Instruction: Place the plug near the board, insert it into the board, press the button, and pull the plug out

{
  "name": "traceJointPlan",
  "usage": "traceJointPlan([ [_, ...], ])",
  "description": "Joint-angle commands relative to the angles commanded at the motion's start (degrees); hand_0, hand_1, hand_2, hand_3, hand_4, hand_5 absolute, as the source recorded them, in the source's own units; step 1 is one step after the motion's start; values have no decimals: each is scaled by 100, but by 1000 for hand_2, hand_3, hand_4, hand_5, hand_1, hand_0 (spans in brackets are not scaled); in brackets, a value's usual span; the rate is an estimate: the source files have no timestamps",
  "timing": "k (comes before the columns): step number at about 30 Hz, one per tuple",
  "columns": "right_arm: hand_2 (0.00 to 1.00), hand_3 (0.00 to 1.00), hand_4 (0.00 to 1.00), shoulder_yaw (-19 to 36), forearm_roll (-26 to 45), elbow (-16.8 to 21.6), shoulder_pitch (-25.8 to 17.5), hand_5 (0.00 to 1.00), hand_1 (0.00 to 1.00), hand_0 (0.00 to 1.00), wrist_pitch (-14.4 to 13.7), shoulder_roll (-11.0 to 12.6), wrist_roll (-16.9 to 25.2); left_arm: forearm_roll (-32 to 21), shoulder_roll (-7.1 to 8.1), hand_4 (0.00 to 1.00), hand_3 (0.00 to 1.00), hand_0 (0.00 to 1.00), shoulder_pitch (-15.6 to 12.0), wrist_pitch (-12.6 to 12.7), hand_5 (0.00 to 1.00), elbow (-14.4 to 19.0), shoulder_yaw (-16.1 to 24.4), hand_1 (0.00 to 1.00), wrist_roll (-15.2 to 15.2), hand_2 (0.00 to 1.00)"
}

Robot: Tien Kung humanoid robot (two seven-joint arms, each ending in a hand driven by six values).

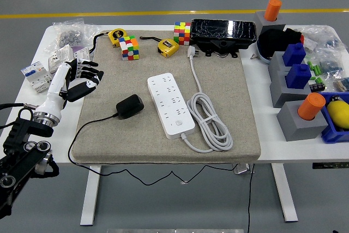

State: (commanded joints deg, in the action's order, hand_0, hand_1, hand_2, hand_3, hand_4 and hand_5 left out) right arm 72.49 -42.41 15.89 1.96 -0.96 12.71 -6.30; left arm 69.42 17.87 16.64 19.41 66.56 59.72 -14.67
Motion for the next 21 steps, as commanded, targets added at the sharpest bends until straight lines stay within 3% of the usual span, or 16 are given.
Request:
traceJointPlan([
  [21, 631, 553, 892, 14, -5, -14, 12, 414, 634, 530, -12, 3, 2, 8, 61, 726, 554, 516, -15, -37, 282, 24, -43, 511, 54, 527],
])
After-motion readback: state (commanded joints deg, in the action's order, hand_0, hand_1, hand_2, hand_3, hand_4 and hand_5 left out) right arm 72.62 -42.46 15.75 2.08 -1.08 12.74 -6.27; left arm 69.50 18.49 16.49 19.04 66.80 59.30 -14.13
